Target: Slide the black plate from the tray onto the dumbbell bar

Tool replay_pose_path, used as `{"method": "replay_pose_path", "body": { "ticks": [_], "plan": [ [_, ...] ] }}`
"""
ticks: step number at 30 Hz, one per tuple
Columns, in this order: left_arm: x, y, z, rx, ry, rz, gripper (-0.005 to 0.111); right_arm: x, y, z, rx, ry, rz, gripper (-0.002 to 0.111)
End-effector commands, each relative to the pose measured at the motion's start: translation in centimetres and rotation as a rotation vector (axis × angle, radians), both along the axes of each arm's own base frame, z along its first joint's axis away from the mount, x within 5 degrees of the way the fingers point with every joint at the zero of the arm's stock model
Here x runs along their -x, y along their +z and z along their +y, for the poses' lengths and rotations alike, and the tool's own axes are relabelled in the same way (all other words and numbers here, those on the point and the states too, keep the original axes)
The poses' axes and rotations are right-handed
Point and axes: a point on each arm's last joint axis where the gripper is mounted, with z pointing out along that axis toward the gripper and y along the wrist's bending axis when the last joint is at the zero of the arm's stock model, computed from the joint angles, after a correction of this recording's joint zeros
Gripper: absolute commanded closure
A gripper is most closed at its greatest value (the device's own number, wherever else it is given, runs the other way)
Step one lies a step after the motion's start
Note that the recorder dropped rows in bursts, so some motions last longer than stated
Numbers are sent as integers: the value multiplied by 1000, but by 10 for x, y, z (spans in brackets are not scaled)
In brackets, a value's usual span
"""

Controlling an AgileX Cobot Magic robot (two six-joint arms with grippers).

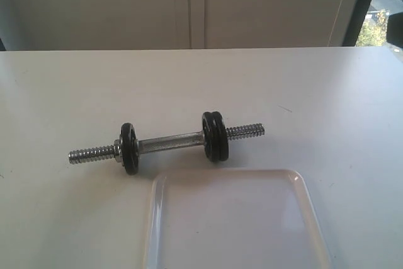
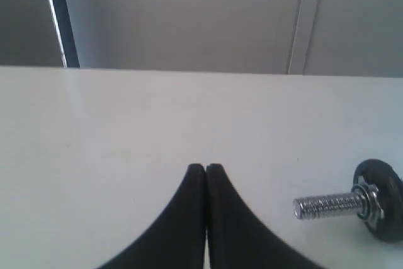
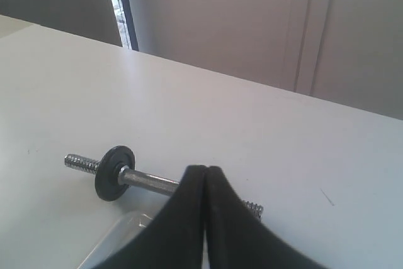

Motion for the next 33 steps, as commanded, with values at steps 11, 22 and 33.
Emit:
{"method": "replay_pose_path", "body": {
  "ticks": [11,22,33],
  "plan": [
    [-8,-73,-3,17,-25,237,107,0,-1,0,-1,-6,-4,108],
    [-8,-73,-4,-14,-40,235,107,0,-1,0,-1,-6,-4,108],
    [-8,-73,-4,-18,-39,232,107,0,-1,0,-1,-6,-4,108]
  ]
}}
